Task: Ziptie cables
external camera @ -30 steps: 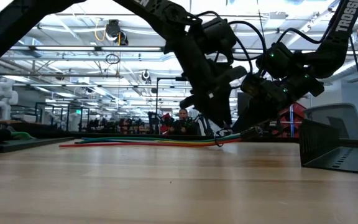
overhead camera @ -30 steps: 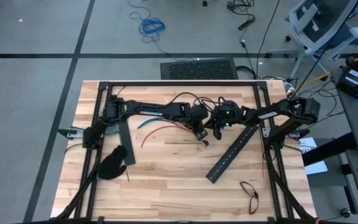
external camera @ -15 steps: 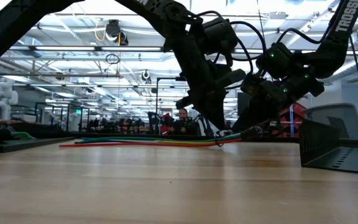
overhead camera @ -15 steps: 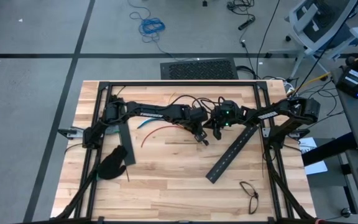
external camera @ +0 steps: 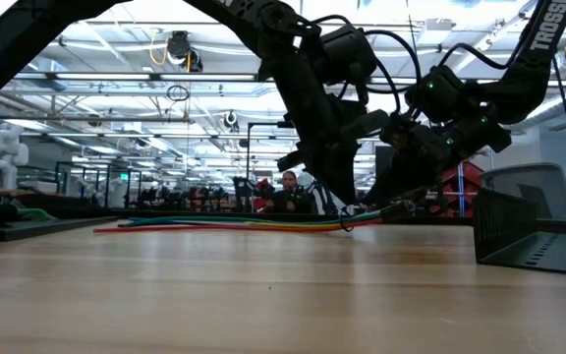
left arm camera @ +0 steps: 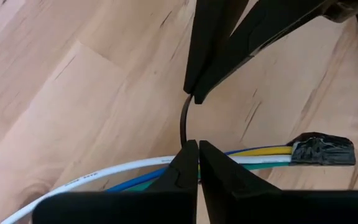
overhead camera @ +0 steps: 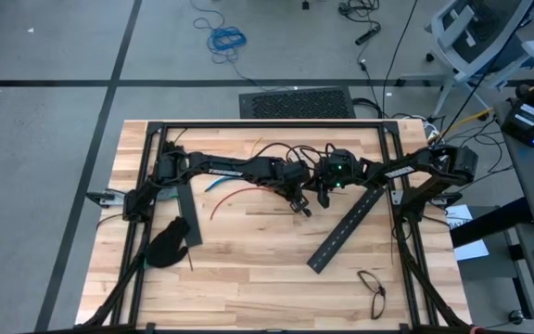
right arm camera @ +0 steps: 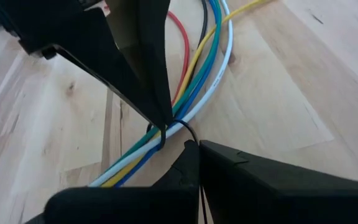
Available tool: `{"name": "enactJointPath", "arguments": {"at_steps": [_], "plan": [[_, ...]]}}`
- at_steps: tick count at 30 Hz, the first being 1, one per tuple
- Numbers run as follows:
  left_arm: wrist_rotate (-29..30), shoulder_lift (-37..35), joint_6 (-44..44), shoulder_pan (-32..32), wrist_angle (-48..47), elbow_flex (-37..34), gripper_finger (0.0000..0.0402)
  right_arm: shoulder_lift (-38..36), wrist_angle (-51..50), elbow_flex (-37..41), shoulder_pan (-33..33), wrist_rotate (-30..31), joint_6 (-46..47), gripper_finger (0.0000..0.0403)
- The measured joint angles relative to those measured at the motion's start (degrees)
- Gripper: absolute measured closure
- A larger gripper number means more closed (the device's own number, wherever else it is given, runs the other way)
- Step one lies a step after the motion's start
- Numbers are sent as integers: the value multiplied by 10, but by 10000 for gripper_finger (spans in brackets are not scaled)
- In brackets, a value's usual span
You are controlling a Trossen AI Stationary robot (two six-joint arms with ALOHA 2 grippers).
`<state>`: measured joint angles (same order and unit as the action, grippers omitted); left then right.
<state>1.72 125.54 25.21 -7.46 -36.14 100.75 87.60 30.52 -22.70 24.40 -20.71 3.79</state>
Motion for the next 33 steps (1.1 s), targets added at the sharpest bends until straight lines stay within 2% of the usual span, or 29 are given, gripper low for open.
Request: {"name": "enactJointPath", "arguments": {"at_steps": [26,33], "plan": [[27,15,1,12,-3,0,400,0,10,0,1,13,1,403],[31,16,16,26,-13,0,401,0,17,0,30,28,20,403]]}}
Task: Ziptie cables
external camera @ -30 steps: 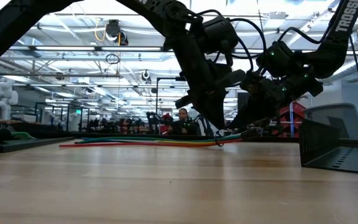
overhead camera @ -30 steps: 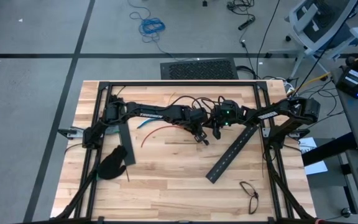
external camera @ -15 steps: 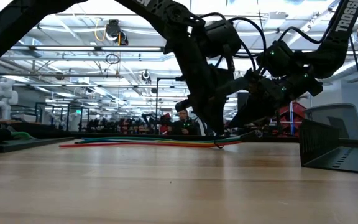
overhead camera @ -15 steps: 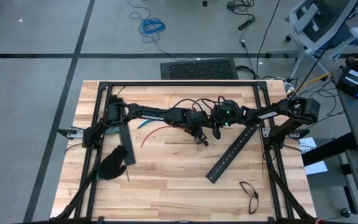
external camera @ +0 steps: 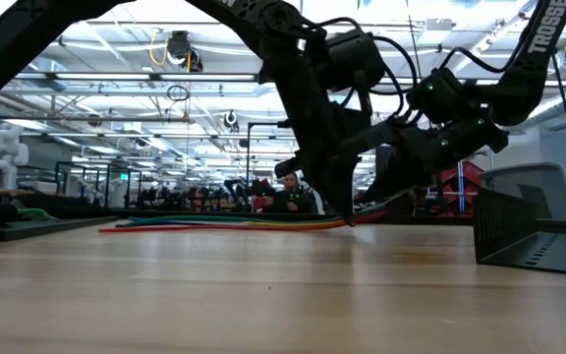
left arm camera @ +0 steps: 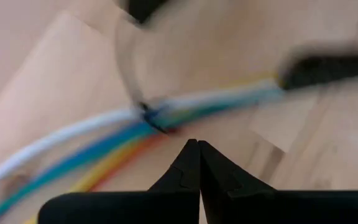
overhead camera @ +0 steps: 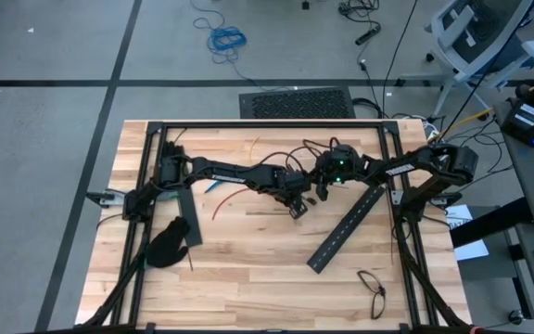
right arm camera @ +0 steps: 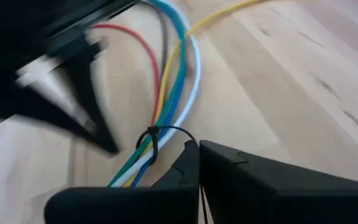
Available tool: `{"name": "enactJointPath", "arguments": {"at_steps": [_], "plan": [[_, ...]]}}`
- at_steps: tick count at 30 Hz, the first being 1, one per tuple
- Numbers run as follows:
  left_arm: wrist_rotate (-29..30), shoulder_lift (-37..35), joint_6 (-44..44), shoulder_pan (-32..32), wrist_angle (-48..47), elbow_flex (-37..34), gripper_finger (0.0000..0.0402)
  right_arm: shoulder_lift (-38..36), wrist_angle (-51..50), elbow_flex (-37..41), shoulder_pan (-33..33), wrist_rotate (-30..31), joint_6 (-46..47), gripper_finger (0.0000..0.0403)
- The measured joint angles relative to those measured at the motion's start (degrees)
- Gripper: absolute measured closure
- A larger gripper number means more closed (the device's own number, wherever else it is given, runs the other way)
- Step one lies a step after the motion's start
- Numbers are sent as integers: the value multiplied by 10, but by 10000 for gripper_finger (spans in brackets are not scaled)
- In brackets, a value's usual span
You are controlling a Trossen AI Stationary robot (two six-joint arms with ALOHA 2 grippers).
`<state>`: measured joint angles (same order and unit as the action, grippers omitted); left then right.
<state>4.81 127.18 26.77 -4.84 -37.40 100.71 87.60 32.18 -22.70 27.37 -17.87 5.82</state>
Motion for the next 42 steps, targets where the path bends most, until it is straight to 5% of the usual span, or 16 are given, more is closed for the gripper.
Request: {"name": "enactJointPath", "arguments": {"at_steps": [14,29,42], "plan": [[33,-21,0,13,-10,6,395,0,-10,0,11,-33,6,403],[38,-23,0,-12,-22,29,223,0,-11,0,11,-32,5,403],[43,-5,-1,-32,-34,29,212,0,-7,0,11,-32,-7,403]]}}
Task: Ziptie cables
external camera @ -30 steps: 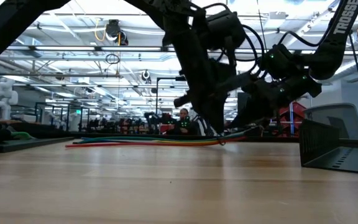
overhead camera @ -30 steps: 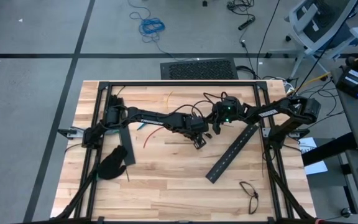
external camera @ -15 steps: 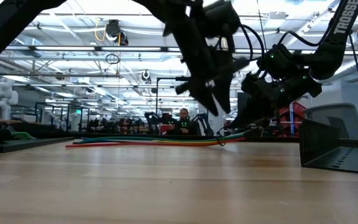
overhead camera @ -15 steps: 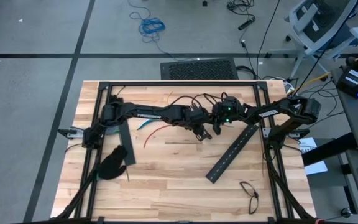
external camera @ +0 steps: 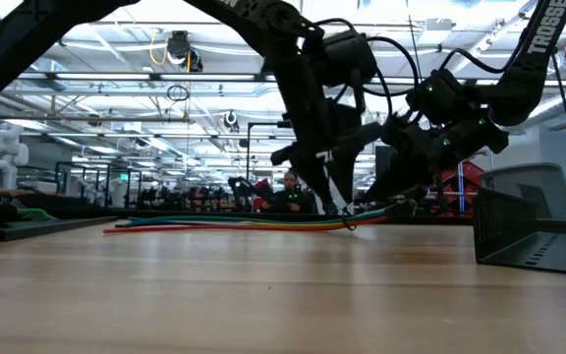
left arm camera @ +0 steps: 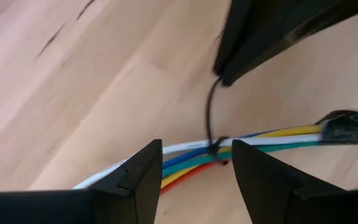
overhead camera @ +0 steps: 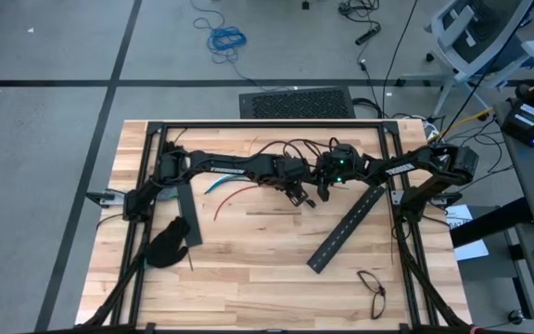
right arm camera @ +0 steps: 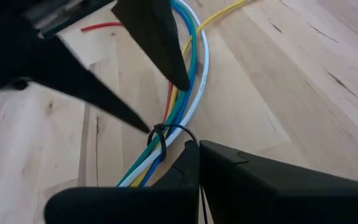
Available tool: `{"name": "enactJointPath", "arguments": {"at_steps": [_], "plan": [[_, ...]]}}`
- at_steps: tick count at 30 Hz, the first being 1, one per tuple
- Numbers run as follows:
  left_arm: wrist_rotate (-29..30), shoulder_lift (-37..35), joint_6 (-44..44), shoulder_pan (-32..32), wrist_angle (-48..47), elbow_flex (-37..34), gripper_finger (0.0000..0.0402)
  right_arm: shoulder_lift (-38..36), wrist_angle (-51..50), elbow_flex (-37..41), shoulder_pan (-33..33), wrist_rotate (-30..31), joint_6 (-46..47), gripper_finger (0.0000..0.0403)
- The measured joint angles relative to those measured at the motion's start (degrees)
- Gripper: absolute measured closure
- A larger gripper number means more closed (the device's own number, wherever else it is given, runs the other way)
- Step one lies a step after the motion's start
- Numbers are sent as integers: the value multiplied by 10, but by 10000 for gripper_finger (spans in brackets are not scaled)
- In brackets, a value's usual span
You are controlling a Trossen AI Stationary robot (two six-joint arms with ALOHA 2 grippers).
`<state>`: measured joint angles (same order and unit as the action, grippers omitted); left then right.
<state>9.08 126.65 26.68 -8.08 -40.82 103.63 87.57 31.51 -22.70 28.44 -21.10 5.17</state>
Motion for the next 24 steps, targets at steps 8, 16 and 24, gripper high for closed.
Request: {"name": "enactJointPath", "arguments": {"at_steps": [8,16,24], "plan": [[55,0,-15,2,-47,0,212,0,-8,0,1,0,1,403],[70,0,-17,-7,-12,0,212,0,-21,0,1,0,3,403],[77,7,-17,-9,-10,0,212,0,-34,0,1,-2,4,403]]}}
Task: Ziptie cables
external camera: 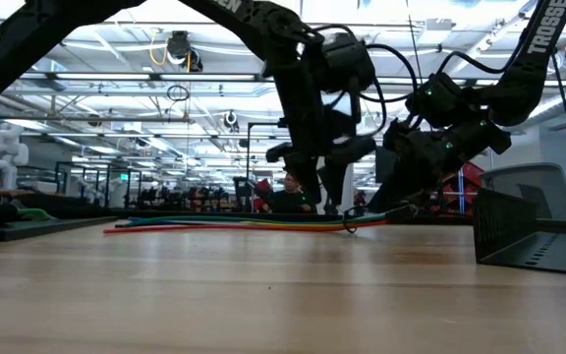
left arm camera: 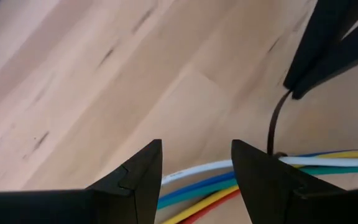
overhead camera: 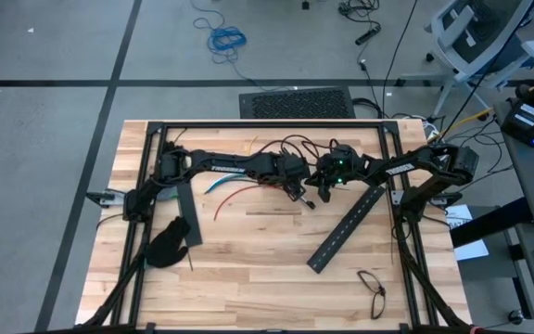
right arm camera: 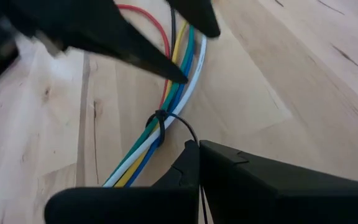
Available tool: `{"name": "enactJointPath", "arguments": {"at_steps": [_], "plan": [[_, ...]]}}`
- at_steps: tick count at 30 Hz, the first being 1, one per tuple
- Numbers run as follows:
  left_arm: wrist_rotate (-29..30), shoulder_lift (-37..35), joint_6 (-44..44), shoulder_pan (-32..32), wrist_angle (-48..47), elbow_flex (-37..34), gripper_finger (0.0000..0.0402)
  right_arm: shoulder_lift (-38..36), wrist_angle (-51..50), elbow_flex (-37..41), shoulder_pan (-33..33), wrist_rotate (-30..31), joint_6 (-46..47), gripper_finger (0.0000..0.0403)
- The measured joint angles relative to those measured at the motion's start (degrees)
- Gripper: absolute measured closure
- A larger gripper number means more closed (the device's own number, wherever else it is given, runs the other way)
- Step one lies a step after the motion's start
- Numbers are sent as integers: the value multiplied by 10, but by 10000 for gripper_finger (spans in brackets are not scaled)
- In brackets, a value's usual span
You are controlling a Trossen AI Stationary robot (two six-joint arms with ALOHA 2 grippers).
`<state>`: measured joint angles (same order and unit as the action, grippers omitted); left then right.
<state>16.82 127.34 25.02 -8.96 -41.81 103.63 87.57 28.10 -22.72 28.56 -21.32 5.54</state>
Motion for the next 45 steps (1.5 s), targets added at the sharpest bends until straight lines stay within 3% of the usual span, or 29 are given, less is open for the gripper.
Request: {"name": "enactJointPath", "arguments": {"at_steps": [15,25,35,45], "plan": [[-7,18,1,12,9,0,213,0,-1,-18,0,0,9,403],[-13,18,1,12,4,0,253,0,-19,-34,0,-10,9,403],[-17,18,0,11,8,0,256,0,-31,-34,0,-15,17,403],[-12,-49,35,11,2,1,256,0,-37,-35,0,-13,17,403]]}}
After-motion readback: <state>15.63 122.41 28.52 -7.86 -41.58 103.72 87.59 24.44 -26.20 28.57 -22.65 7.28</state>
